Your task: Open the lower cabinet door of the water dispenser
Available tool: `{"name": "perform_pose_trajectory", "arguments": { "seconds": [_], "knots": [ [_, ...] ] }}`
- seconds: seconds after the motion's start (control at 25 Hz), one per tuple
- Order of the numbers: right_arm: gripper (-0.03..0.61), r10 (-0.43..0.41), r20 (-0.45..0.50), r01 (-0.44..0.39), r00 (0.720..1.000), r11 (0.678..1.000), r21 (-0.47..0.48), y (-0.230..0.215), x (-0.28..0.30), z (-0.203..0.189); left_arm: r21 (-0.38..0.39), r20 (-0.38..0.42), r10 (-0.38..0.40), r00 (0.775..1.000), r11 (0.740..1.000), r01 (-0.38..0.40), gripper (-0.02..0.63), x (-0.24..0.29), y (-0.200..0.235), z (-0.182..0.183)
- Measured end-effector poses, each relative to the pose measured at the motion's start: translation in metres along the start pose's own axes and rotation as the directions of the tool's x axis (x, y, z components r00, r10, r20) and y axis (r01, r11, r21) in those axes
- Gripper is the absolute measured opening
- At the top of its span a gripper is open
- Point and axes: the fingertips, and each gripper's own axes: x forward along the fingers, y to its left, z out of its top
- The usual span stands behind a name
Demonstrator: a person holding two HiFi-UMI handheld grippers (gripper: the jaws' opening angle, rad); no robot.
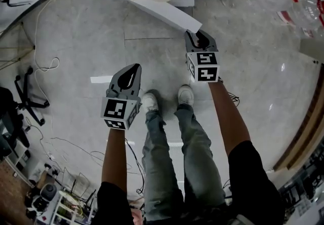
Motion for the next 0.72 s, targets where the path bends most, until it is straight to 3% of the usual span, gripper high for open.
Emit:
{"name": "perform_pose_trajectory", "arguments": {
  "seconds": [0.32,0.72],
  "knots": [
    [0.127,-0.077,0.004,0.077,0.997,0.996,0.045,0.032,-0.010,-0.018,-0.033,-0.021,-0.011,1.000,0.999,0.010,0.011,-0.031,0.037,-0.045],
    [0.123,-0.099,-0.054,0.103,0.994,0.990,0.093,0.115,-0.019,-0.047,-0.052,-0.073,-0.067,0.995,0.997,0.063,0.011,-0.083,0.070,-0.082]
  ]
}}
